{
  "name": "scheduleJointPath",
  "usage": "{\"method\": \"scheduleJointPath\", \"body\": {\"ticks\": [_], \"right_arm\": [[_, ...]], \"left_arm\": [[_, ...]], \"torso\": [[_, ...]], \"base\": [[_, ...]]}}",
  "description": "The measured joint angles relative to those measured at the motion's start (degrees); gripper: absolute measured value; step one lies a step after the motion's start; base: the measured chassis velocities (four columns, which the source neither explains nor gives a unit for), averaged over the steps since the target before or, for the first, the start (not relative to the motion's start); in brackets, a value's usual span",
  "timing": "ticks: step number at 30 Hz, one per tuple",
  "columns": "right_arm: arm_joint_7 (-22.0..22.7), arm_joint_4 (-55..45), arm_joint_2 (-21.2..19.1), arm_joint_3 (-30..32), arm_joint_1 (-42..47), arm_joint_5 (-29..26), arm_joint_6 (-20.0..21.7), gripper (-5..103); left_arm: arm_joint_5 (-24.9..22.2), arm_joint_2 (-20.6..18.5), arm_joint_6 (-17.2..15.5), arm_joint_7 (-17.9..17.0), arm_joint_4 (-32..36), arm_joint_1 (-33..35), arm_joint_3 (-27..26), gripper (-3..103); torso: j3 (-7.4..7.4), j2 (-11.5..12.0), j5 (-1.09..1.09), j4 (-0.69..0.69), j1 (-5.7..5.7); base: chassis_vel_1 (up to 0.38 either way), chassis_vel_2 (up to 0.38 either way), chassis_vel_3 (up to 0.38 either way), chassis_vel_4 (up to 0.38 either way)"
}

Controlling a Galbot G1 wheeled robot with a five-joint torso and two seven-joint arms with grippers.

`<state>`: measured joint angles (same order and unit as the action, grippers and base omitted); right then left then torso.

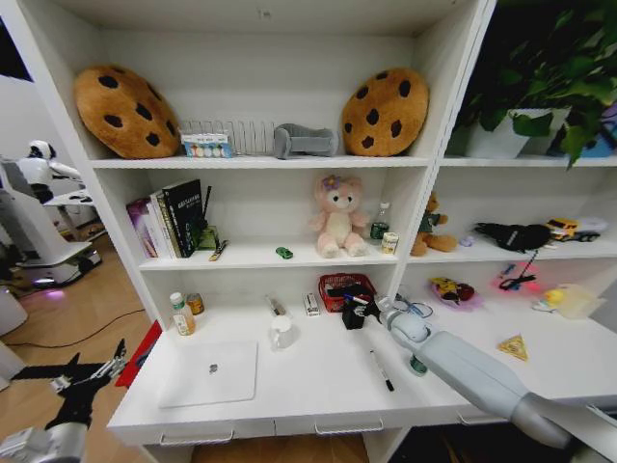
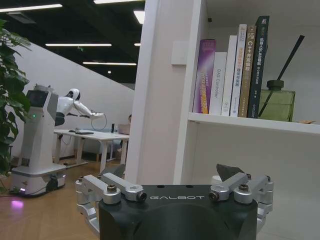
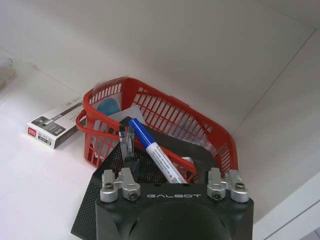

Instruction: Organize the objects on the table.

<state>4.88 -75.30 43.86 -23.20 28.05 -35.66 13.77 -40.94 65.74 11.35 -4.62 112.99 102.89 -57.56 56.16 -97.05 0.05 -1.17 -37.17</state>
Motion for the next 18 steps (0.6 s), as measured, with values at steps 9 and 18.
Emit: {"method": "scheduleJointPath", "body": {"ticks": [9,18], "right_arm": [[0.0,-0.6,-0.4,1.2,1.0,0.3,0.1,25],[0.0,-1.2,-0.9,1.8,1.2,0.2,0.1,1]], "left_arm": [[-0.1,0.0,0.3,0.1,0.2,0.6,-0.4,100],[-0.1,0.2,0.3,0.1,0.6,0.7,-0.6,100]], "torso": [[0.00,0.0,0.00,0.00,0.00],[0.00,0.0,0.00,0.00,0.00]], "base": [[0.000,0.000,0.000,0.000],[0.000,0.000,0.000,0.000]]}}
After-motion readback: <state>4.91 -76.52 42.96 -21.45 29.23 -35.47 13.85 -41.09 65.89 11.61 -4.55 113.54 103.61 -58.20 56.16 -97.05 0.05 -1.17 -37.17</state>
